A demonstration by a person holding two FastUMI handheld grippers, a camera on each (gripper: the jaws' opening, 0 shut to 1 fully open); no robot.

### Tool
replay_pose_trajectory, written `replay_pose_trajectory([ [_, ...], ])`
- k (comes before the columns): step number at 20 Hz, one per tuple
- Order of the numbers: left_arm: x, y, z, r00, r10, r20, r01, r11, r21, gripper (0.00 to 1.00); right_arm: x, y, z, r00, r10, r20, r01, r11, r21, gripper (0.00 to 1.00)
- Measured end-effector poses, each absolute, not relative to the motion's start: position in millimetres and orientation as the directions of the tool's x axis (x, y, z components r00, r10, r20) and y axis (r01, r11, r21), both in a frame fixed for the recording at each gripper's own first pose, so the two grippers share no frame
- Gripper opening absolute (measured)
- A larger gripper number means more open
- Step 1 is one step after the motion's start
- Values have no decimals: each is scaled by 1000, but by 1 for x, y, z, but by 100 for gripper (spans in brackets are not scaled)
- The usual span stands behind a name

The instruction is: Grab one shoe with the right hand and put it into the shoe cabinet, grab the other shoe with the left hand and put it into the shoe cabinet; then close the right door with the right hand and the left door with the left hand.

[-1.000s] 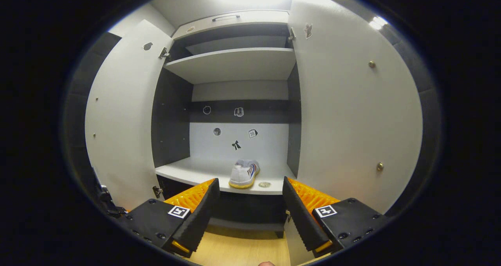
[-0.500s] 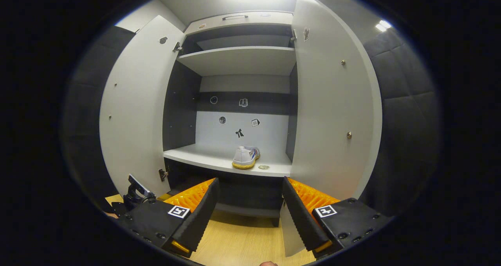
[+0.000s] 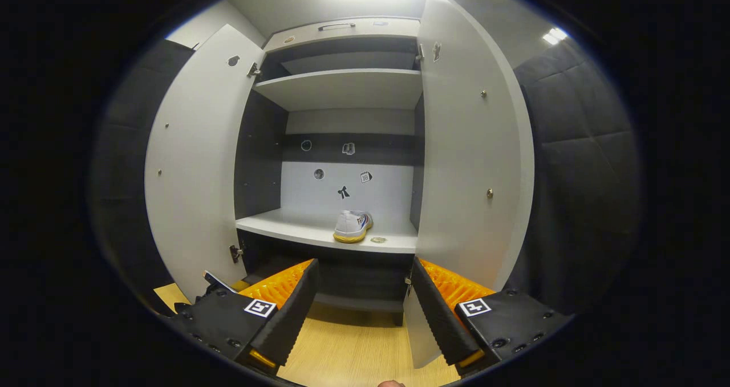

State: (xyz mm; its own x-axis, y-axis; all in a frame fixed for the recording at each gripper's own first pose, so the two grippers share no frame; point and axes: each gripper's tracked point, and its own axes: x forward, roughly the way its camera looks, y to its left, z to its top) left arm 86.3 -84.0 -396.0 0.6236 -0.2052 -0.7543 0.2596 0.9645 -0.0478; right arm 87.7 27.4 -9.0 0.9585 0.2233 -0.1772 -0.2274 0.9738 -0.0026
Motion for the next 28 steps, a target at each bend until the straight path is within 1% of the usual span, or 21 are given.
replay_pose_trajectory([
  [2,84,-96,-397,614,-250,-749,278,956,-91,90,85,29,-13,954,232,-188,-235,972,9,100],
  [3,84,-102,-395,609,-267,-747,289,952,-105,78,85,29,-15,953,232,-194,-234,972,14,100],
  [4,84,-103,-395,611,-255,-749,291,953,-87,68,84,28,-17,952,230,-201,-231,973,16,100],
  [5,83,-103,-395,609,-243,-755,290,954,-74,45,83,27,-19,951,229,-207,-230,973,19,97],
  [6,85,-103,-395,612,-233,-756,279,958,-69,45,82,27,-20,950,228,-211,-229,973,20,100],
  [7,88,-100,-393,622,-211,-754,263,963,-53,39,80,25,-22,951,226,-214,-227,974,19,97],
  [8,92,-96,-389,639,-202,-742,236,970,-61,41,80,24,-21,951,222,-214,-223,975,15,100],
  [9,96,-97,-389,643,-201,-739,214,974,-78,10,78,23,-22,952,219,-213,-221,975,14,100],
  [10,96,-94,-388,649,-188,-737,193,978,-79,8,77,22,-22,952,220,-213,-222,975,16,100],
  [11,97,-96,-384,649,-191,-736,186,978,-90,2,76,22,-23,952,222,-213,-223,975,18,100],
  [18,107,-101,-348,685,-220,-694,200,973,-112,1,70,15,-21,951,231,-206,-235,972,5,100],
  [28,133,-111,-226,801,-259,-539,211,966,-151,1,61,7,-23,945,256,-204,-256,966,26,100],
])
